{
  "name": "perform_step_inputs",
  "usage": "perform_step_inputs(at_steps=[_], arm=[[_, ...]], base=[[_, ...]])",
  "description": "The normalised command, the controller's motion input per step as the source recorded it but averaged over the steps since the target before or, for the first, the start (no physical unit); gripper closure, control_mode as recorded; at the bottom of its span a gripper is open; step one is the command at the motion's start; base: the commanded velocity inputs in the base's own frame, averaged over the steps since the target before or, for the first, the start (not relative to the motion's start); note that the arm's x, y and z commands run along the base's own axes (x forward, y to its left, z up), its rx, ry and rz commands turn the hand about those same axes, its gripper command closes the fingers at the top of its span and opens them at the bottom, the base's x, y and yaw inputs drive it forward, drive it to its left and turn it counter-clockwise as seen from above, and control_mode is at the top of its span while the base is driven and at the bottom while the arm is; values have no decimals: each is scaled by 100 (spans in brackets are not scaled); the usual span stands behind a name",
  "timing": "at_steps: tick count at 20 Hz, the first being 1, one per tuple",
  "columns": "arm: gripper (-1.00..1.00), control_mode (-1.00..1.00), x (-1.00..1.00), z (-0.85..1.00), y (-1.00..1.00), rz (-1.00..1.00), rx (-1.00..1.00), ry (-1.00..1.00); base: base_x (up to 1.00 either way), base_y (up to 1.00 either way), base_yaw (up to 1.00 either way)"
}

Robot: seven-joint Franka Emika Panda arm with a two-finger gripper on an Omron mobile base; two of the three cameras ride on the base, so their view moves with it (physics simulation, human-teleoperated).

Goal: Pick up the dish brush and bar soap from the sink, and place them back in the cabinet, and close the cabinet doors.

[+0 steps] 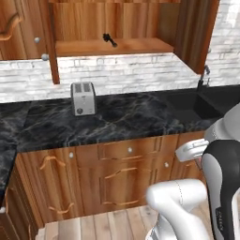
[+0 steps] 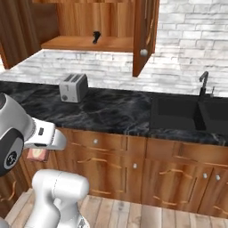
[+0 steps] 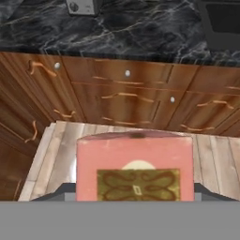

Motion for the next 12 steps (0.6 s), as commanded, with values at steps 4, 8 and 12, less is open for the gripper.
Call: perform_step_inputs(at_steps=[4,8,12], arm=[[100,100,0,0,0,0,0,0],[100,100,0,0,0,0,0,0],[100,100,0,0,0,0,0,0]], base=[[40,27,0],[52,20,0],[58,29,0]])
